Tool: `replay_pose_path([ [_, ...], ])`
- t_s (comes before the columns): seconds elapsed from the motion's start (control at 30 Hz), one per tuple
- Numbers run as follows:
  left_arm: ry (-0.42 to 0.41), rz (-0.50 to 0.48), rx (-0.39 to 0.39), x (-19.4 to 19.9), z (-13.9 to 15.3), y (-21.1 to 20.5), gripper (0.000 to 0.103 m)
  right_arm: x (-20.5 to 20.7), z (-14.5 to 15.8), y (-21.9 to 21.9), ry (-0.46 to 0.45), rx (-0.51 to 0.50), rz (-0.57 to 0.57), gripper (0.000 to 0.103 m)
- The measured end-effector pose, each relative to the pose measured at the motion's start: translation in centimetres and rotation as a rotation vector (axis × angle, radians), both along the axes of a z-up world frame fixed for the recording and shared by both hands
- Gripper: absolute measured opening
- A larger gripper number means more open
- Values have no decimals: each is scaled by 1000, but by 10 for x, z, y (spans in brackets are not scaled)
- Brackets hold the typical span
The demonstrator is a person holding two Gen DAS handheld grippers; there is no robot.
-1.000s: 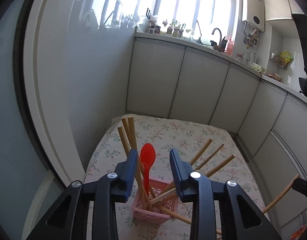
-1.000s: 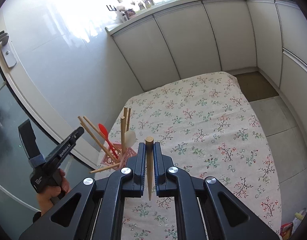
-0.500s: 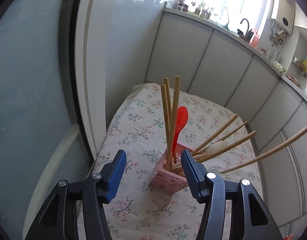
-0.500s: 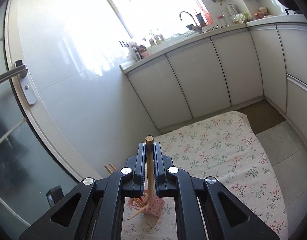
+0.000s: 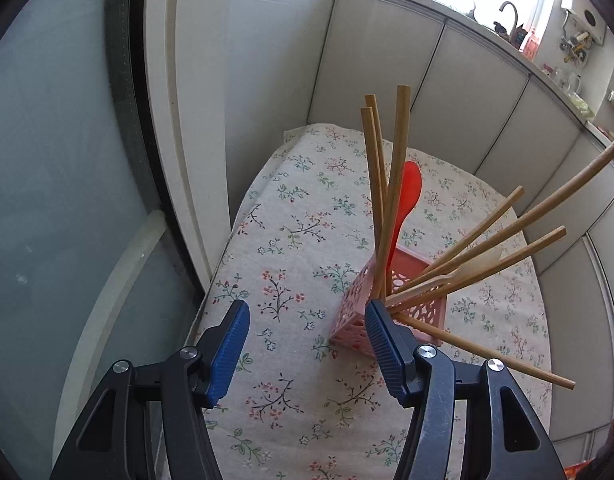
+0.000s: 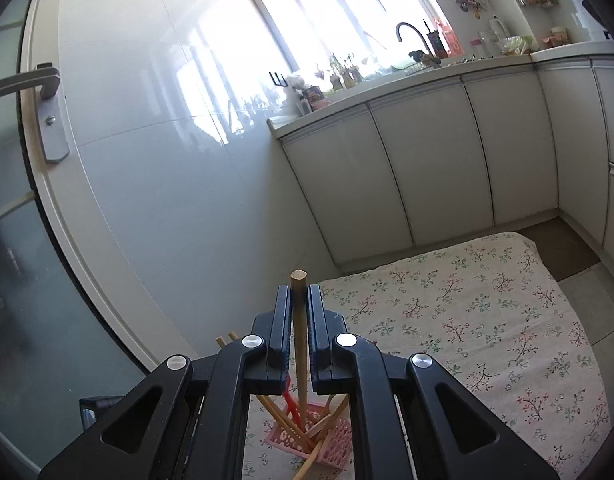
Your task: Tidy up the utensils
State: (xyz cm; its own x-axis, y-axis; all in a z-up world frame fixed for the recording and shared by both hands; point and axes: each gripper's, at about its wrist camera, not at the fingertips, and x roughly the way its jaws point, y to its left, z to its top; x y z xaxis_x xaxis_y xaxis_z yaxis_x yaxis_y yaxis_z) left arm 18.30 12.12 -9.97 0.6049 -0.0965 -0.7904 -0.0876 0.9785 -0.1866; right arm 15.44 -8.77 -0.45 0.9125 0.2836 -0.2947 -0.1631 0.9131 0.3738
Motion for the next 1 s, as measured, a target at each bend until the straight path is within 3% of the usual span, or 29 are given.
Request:
replay_pose_path([
  [0.37, 5, -3, -4, 5, -3, 4, 61, 30, -32, 30, 13, -93, 27, 7],
  [0.5, -6, -6, 3, 4, 0, 2, 67, 35, -38, 31, 49, -97, 69, 9],
  [0.53, -11, -6, 6, 3, 1, 1, 68, 34, -38, 29, 60, -93, 77, 12],
  [0.6, -22, -8, 8, 0, 5, -1, 72, 30, -34, 22, 69, -77, 83, 28],
  [0.67, -39, -11, 10, -4, 12, -5, 77, 20, -27, 12, 58, -56, 71, 52],
  [0.9, -144, -14, 58, -40, 59, -26, 93, -37, 6, -21, 79, -108, -7, 62],
  [1.0, -174, -7, 118, -61, 79, -41, 103, -67, 20, -36, 93, -142, -57, 79],
])
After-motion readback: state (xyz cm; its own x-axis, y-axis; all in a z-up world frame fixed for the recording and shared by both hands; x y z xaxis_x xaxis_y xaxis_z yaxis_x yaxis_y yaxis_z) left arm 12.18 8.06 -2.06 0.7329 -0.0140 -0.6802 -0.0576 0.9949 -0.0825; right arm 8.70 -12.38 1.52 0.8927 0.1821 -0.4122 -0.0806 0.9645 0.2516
